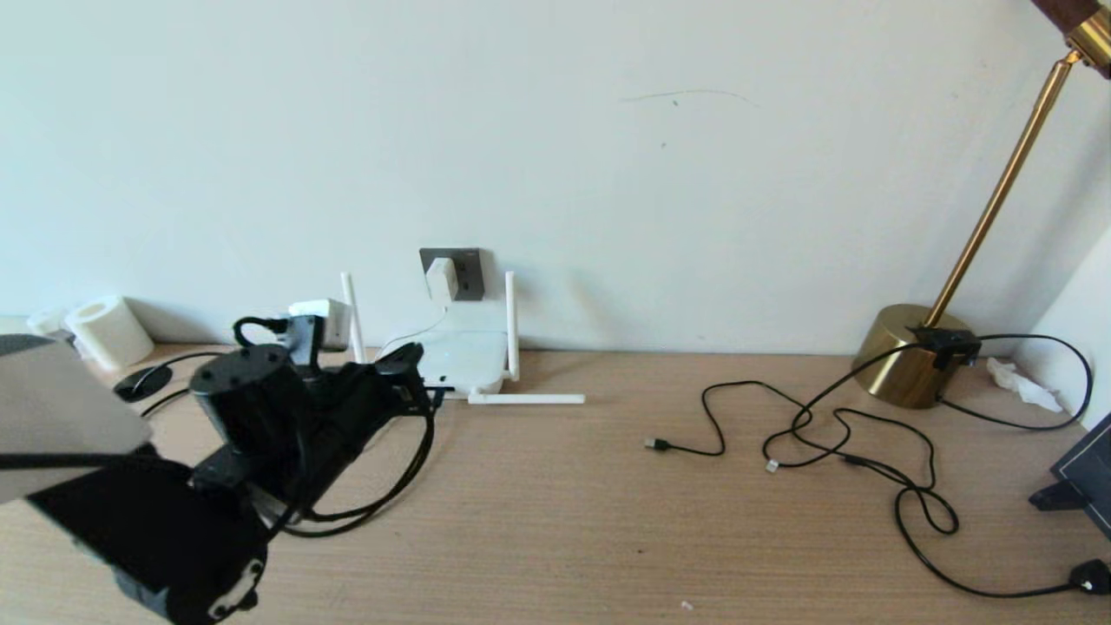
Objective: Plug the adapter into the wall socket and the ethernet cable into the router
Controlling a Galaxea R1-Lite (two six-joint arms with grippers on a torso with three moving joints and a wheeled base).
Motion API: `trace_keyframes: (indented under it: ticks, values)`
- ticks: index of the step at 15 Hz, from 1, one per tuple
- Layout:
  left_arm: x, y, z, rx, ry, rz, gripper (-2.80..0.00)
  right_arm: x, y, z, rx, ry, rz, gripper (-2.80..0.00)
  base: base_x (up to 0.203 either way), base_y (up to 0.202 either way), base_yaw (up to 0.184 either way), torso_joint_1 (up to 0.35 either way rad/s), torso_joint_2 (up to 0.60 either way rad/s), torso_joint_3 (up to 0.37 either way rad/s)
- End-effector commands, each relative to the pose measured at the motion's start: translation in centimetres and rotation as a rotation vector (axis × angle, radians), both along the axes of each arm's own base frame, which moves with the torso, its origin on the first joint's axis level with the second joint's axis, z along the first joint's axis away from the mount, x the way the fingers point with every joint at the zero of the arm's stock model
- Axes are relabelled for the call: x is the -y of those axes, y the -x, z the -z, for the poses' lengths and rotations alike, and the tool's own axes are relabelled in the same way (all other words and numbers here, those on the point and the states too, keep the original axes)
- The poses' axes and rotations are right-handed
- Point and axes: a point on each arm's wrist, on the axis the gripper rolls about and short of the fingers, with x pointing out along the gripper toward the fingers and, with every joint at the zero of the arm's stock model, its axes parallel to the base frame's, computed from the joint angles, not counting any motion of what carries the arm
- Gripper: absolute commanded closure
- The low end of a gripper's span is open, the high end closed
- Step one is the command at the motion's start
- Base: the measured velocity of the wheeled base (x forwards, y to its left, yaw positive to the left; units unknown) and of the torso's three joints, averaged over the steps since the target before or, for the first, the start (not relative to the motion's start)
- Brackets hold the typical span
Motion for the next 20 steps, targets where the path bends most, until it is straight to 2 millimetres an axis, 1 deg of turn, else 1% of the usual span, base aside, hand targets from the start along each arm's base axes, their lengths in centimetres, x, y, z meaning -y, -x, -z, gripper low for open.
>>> trace_keyframes:
  ticks: [1, 2, 3, 4, 5, 6, 7, 8, 9, 10, 11, 12, 13, 14, 15, 17, 18, 20]
  values:
    - [-0.5, 2.8, -6.1, 0.168, 0.017, 0.013, 0.0, 0.0, 0.0, 0.0, -0.001, 0.0, 0.0, 0.0, 0.0, 0.0, 0.0, 0.0, 0.0, 0.0]
    - [-0.8, 4.5, -8.7, 0.208, 0.0, 0.023, 0.0, 0.0, 0.0, 0.0, -0.001, 0.0, 0.0, 0.0, 0.0, 0.0, 0.0, 0.0, 0.0, 0.0]
    - [-1.3, 6.7, -11.0, 0.23, -0.012, 0.03, 0.0, 0.0, 0.0, 0.0, -0.001, 0.0, 0.0, 0.0, 0.0, 0.0, 0.0, 0.0, 0.0, 0.0]
    - [-2.0, 9.4, -12.9, 0.236, -0.024, 0.039, 0.0, 0.0, 0.0, 0.0, -0.001, 0.0, 0.0, 0.0, 0.0, 0.0, 0.0, 0.0, 0.0, 0.0]
    - [-2.9, 12.2, -14.1, 0.226, -0.037, 0.049, 0.0, 0.0, 0.0, 0.0, -0.002, 0.0, 0.0, 0.0, 0.0, 0.0, 0.0, 0.0, 0.0, 0.0]
    - [-4.0, 15.3, -14.2, 0.2, -0.05, 0.053, 0.0, 0.0, 0.0, 0.0, -0.003, 0.0, 0.0, 0.0, 0.0, 0.0, 0.0, 0.0, 0.0, 0.0]
    - [-5.1, 17.8, -13.3, 0.153, -0.061, 0.056, 0.0, 0.0, 0.0, 0.0, -0.001, 0.0, 0.0, 0.0, 0.0, 0.0, 0.0, 0.0, 0.0, 0.0]
    - [-5.9, 19.7, -10.9, 0.072, -0.081, 0.06, 0.0, 0.0, 0.0, 0.0, -0.001, 0.0, -0.001, 0.0, 0.0, 0.0, 0.0, 0.0, 0.0, 0.0]
    - [-6.4, 20.9, -7.4, -0.039, -0.117, 0.071, 0.0, 0.0, 0.0, 0.0, -0.001, 0.0, 0.0, 0.0, 0.0, 0.0, 0.0, 0.0, 0.0, 0.0]
    - [-7.0, 22.4, -3.1, -0.172, -0.163, 0.096, 0.0, 0.0, 0.0, 0.0, -0.001, 0.0, 0.0, 0.0, 0.0, 0.0, 0.0, 0.0, 0.0, 0.0]
    - [-7.6, 23.8, 0.3, -0.288, -0.198, 0.126, 0.0, 0.0, 0.0, 0.0, -0.001, -0.001, 0.0, 0.0, 0.0, 0.0, 0.0, 0.0, 0.0, 0.0]
    - [-8.3, 25.4, 3.0, -0.394, -0.232, 0.157, 0.0, 0.0, 0.0, 0.0, -0.003, 0.0, 0.0, 0.0, 0.0, 0.0, 0.0, 0.0, 0.0, 0.0]
    - [-8.9, 26.8, 5.0, -0.497, -0.267, 0.183, 0.0, 0.0, 0.0, 0.0, -0.002, -0.002, 0.0, 0.0, 0.0, 0.0, 0.0, 0.0, 0.0, 0.0]
    - [-9.3, 27.5, 5.7, -0.556, -0.28, 0.185, 0.0, 0.0, 0.0, 0.0, -0.001, -0.004, 0.001, 0.0, 0.0, 0.0, 0.0, 0.0, 0.0, 0.0]
    - [-9.4, 27.8, 5.7, -0.562, -0.27, 0.137, 0.0, 0.0, 0.0, 0.0, -0.001, -0.003, 0.0, 0.0, 0.0, 0.0, 0.0, 0.0, 0.0, 0.0]
    - [-9.8, 28.2, 5.6, -0.516, -0.224, -0.065, 0.0, 0.0, 0.0, 0.0, -0.001, -0.004, -0.001, 0.0, 0.0, 0.0, 0.0, 0.0, 0.0, 0.0]
    - [-9.9, 28.7, 5.5, -0.454, -0.208, -0.144, 0.0, 0.0, 0.0, 0.0, -0.002, -0.003, 0.0, 0.0, 0.0, 0.0, 0.0, 0.0, 0.0, 0.0]
    - [-9.9, 30.4, 5.5, -0.237, -0.204, -0.198, 0.0, 0.0, 0.0, 0.0, -0.003, -0.003, -0.001, 0.0, 0.0, 0.0, 0.0, 0.0, 0.0, 0.0]
